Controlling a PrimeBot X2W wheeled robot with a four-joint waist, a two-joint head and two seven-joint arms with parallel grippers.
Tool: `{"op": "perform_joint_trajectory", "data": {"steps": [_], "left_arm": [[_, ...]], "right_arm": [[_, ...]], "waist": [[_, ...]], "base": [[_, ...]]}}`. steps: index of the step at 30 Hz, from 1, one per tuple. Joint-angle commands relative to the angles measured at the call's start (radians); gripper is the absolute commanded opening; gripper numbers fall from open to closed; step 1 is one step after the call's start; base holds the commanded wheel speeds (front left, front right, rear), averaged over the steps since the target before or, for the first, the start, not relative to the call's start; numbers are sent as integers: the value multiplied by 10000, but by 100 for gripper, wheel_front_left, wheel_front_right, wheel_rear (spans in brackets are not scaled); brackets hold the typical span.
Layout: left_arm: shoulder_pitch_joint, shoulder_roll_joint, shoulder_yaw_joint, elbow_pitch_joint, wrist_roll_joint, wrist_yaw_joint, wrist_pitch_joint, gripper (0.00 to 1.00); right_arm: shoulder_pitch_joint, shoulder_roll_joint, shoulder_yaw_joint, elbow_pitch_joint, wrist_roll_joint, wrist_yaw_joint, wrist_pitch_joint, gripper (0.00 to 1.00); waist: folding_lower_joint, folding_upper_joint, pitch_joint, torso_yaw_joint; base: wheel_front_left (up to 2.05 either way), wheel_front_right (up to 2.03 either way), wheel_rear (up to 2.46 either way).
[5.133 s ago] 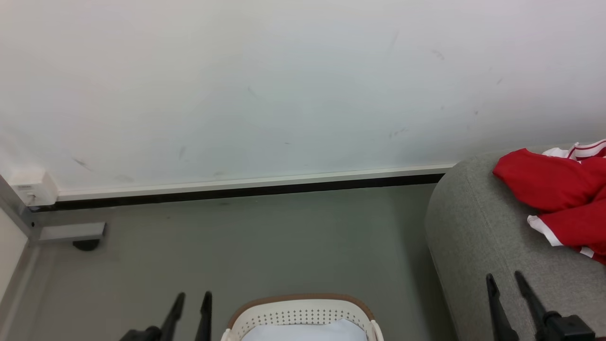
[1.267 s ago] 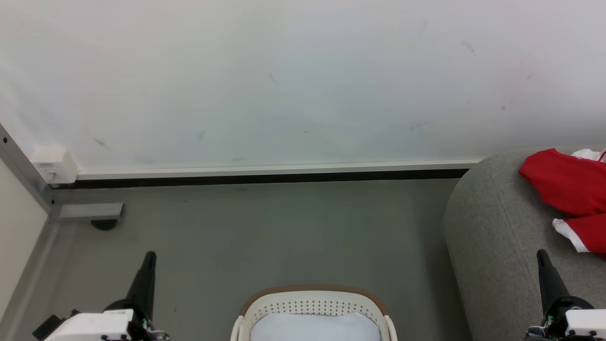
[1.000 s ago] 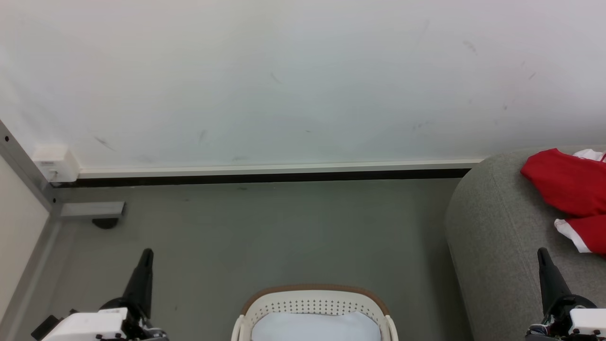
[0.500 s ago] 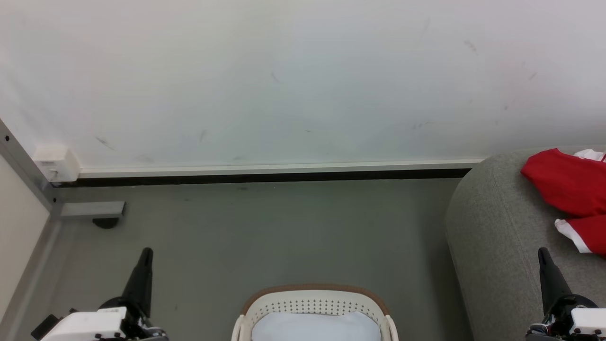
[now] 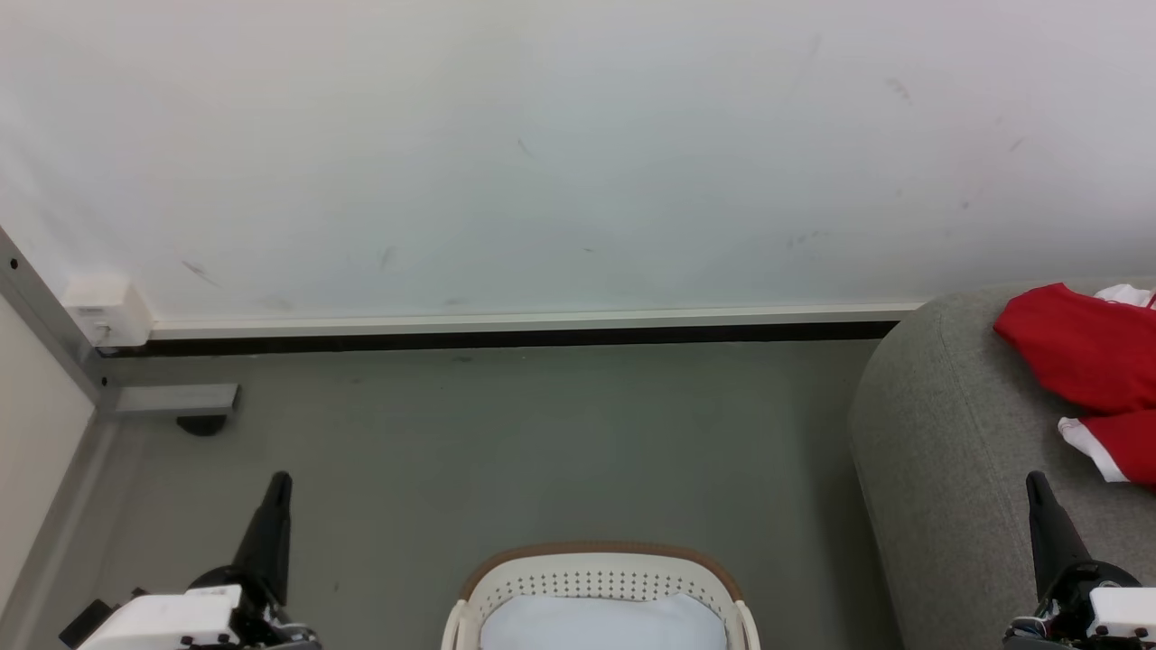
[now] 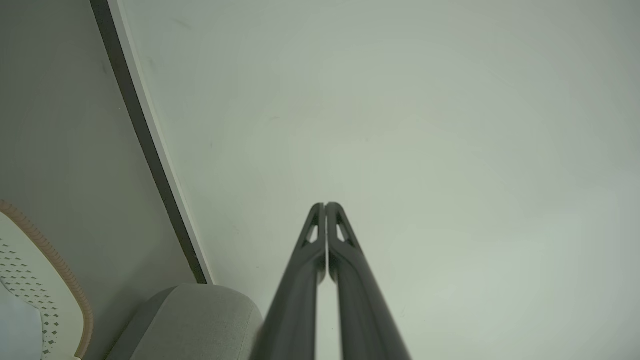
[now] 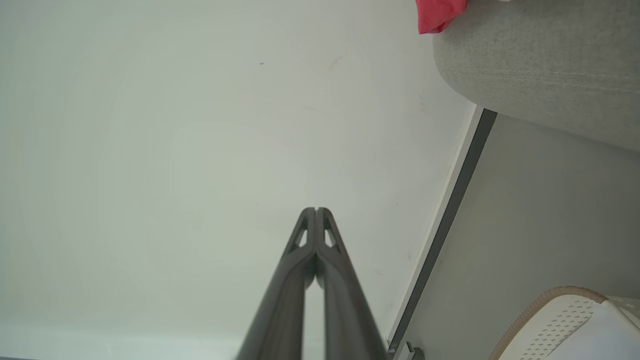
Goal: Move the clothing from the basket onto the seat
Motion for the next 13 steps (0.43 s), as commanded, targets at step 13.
{"op": "perform_joint_trajectory", "data": {"steps": [13], "left_arm": [[-85,15,28,-27,-124,-49,35,0]], "right_arm": [[-92,-84,44,-32,69,-24,-62,0]], "waist": [[0,0,0,0]], "base": [[0,0,0]]}}
